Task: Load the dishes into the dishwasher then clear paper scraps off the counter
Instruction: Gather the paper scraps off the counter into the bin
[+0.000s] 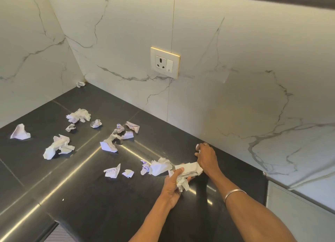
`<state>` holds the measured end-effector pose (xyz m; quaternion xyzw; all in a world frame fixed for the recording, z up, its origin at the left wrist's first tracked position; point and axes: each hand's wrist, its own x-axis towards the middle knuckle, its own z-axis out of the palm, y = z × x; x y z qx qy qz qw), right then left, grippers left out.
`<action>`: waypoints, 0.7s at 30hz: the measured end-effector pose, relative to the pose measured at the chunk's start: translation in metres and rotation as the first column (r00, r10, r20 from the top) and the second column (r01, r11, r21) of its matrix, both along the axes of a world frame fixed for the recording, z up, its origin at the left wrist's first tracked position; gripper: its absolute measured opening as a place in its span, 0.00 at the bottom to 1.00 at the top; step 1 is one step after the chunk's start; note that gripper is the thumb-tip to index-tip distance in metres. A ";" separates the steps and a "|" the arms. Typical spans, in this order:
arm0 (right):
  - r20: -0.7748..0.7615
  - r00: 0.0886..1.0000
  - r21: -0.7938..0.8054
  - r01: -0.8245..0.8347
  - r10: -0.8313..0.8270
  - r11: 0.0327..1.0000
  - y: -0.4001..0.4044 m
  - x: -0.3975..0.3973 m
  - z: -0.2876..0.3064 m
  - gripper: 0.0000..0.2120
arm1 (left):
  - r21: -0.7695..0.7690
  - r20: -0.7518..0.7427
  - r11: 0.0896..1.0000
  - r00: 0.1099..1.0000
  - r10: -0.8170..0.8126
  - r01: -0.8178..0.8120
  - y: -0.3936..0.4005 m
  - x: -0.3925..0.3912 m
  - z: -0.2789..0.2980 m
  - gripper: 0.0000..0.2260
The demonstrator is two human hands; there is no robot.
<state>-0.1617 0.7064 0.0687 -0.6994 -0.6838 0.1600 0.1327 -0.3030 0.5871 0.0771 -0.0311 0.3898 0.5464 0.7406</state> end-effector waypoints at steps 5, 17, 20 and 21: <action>-0.015 0.996 -0.011 0.085 -0.085 0.996 -0.018 0.009 -0.003 0.10 | -0.004 -0.031 1.000 0.999 -0.015 0.015 -0.003 -0.001 -0.003 0.19; -0.310 0.919 -0.247 0.167 -0.241 0.954 -0.060 -0.006 0.011 0.15 | 0.019 -0.081 0.999 0.996 0.038 -0.036 -0.040 -0.030 -0.010 0.20; -0.427 0.884 -0.271 0.077 -0.191 0.960 -0.067 -0.033 0.023 0.17 | 0.018 -0.132 0.998 0.990 0.056 -0.054 -0.047 -0.041 -0.009 0.18; -0.448 0.881 -0.282 0.022 -0.152 0.959 -0.069 -0.042 0.027 0.17 | 0.018 -0.145 0.998 0.988 0.060 -0.058 -0.050 -0.045 -0.009 0.18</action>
